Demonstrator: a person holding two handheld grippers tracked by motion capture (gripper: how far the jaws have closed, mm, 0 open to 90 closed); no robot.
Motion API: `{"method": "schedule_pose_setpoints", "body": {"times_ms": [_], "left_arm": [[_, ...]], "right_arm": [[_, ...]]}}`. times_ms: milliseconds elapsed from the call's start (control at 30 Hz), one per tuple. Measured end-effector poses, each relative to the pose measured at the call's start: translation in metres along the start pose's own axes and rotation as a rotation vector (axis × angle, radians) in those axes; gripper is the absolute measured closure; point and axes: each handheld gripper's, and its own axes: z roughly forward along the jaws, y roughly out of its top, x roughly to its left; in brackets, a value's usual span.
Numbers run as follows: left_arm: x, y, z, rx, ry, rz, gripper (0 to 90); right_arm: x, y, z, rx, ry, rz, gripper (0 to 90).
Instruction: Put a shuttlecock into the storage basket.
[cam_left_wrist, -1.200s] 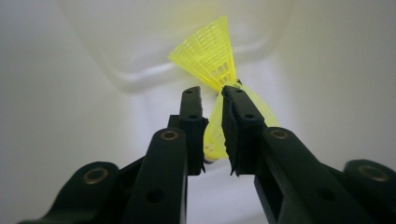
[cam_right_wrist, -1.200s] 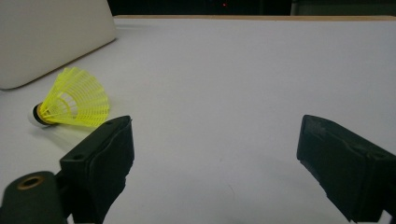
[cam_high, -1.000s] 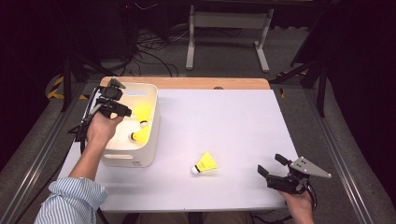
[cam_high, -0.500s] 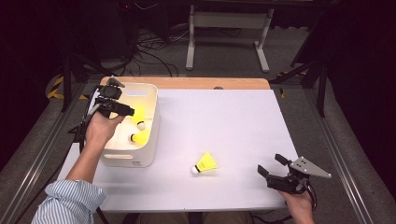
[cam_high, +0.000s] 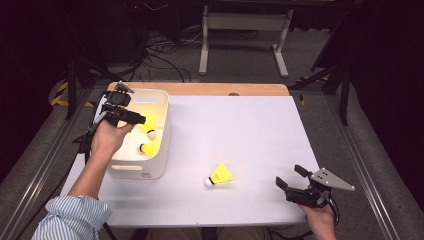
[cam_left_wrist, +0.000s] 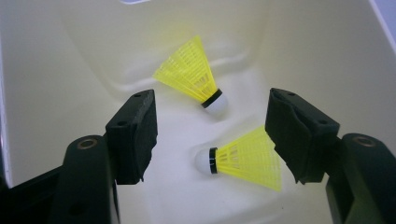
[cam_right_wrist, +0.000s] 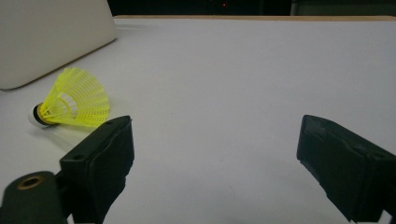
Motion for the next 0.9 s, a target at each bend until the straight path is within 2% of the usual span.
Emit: {"method": "schedule_pose_setpoints", "body": {"times_ms": [900], "left_arm": [[-0.022, 0.0, -0.016, -0.034, -0.051, 0.073, 34.2]], "right_arm": [[0.0, 0.0, 0.0, -0.001, 0.0, 0.004, 11.9]]}}
